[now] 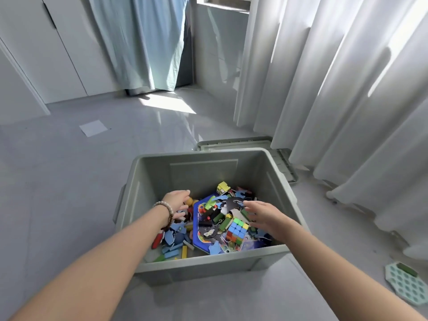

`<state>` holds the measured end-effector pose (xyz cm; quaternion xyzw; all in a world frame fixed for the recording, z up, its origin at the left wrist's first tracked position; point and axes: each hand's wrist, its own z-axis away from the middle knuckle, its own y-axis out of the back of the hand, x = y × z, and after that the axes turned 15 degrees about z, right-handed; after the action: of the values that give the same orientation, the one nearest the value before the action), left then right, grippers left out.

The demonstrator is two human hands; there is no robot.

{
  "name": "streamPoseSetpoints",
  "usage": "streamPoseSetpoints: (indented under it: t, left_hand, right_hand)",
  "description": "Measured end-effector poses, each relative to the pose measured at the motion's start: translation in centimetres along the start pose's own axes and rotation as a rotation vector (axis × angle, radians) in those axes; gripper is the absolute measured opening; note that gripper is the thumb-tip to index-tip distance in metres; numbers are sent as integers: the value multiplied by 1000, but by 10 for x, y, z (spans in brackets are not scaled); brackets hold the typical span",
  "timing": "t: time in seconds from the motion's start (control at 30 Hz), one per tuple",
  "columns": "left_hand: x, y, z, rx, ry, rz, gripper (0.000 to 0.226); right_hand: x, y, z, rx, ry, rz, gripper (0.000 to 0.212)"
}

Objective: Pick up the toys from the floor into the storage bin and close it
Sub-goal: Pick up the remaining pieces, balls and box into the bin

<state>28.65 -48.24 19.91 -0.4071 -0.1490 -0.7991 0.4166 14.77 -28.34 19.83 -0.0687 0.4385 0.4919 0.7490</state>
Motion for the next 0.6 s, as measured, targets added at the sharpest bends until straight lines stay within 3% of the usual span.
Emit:
streamPoseSetpoints:
  t: [0.17,0.37,0.6]
  left_hand:
    - [4,-75,25,-120,-100,-206,35]
    - [-10,-205,64,-291,-370,-476,36]
    - [-89,-367,105,-516,-425,-825,48]
  right_hand:
    - [32,78,40,151,3,33,30]
    - [115,192,114,421,-94,161,19]
    - [282,291,208,574,-386,142,52]
